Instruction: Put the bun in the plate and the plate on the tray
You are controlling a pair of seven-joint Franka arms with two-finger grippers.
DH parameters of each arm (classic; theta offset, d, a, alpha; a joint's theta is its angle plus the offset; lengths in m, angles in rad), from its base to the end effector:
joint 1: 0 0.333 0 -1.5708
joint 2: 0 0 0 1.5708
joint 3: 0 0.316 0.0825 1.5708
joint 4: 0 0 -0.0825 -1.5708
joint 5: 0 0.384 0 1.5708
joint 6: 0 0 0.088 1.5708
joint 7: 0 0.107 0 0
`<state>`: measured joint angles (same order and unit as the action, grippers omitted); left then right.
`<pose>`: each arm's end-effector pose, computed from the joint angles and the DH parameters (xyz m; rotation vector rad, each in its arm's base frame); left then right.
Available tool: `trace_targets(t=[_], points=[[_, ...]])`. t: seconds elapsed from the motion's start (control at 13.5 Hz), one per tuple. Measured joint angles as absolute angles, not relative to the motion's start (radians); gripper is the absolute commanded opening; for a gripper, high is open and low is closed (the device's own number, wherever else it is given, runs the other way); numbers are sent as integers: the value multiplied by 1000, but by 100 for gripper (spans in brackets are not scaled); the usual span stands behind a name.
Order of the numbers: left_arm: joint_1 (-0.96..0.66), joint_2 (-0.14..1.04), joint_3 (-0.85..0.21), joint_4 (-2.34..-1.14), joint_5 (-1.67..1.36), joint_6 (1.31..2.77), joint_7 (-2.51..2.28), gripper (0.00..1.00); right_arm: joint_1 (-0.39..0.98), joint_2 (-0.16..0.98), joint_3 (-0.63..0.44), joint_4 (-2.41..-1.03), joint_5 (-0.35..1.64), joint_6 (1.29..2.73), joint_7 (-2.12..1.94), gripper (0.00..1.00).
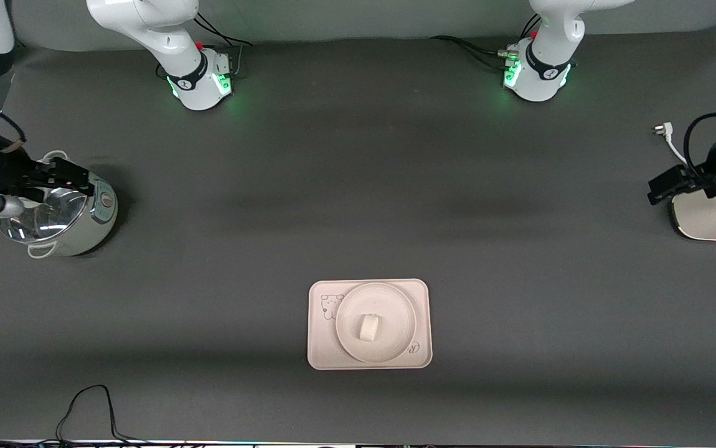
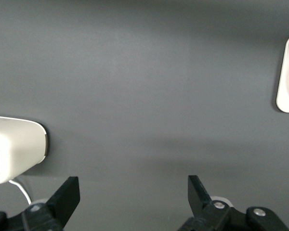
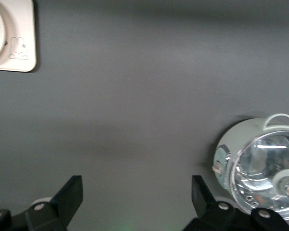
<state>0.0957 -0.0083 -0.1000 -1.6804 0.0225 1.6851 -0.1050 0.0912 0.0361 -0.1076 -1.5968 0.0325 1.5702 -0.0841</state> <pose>0.5596 -0.0004 0.5871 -3.1153 -0.1532 -0.0222 0.5633 -0.0047 0.5922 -3.1067 -0.1036 0.0948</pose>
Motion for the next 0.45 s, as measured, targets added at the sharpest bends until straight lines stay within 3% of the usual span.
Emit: trace_targets(t=[0.45], points=[[96,-30,-93,-1700,17,1661,-101,100,62,34,-115,-1602,5,1570,-89,100]])
